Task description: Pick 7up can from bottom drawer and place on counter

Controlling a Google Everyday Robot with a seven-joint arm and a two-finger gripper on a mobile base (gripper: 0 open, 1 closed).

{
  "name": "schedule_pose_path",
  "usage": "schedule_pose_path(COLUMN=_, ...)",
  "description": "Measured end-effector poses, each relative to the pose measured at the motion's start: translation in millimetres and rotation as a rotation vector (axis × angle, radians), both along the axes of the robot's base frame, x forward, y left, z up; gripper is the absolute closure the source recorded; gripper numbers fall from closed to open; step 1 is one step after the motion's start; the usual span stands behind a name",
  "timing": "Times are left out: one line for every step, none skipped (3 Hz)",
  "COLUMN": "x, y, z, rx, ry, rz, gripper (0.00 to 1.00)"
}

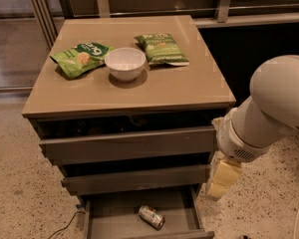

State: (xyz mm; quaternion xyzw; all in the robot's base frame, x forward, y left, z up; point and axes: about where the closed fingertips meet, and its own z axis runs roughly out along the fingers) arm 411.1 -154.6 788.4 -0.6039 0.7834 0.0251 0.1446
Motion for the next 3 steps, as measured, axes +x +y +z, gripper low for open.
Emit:
schedule_pose_path(x=0.0, y=0.0, z=-0.2, rx=0.0, ry=0.0, rz=0.0, gripper=0.0)
schedule_pose_path(x=-5.6, y=8.4, z=-29.9, rx=-0.011, ry=0.024, rz=0.023, gripper=0.0)
schedule_pose_path(x=-15.1, y=16.7, z=-85.4, rx=-0.022, ry=0.066, rz=0.046, gripper=0.0)
